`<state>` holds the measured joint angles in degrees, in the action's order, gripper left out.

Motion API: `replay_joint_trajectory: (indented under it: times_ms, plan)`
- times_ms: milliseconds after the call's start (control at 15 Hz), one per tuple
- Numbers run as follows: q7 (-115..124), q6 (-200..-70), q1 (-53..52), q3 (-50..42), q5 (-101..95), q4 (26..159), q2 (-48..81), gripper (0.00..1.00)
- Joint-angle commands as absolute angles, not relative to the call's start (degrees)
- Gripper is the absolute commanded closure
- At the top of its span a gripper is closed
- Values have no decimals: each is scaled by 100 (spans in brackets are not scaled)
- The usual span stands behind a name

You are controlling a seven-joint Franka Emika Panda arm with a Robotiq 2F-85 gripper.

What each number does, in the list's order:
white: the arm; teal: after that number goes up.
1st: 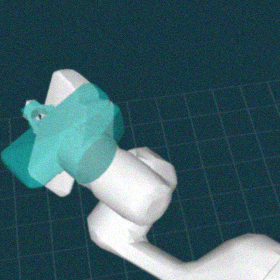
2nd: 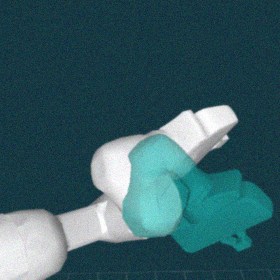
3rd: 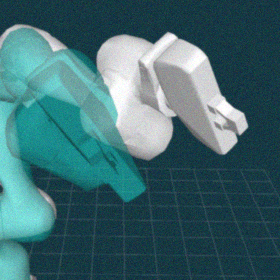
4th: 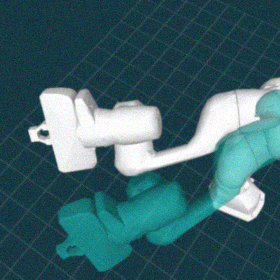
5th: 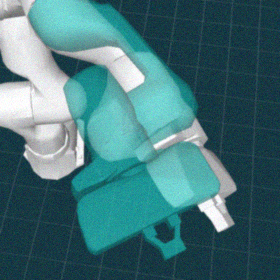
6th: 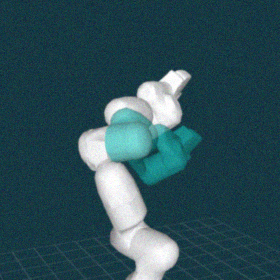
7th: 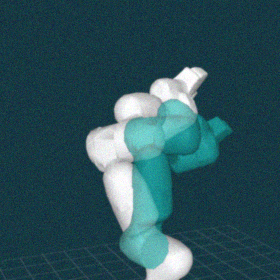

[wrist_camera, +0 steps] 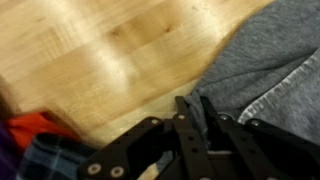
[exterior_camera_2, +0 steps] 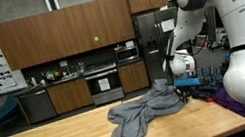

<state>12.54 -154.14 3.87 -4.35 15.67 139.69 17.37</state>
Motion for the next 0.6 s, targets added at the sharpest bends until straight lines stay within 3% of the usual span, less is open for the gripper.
replay_joint_trajectory:
  times_ms: [0,533]
  plan:
    - [903,-15009,669,-436,1744,14702,769,95]
    - [588,-14114,930,-857,1607,15153,-421,95]
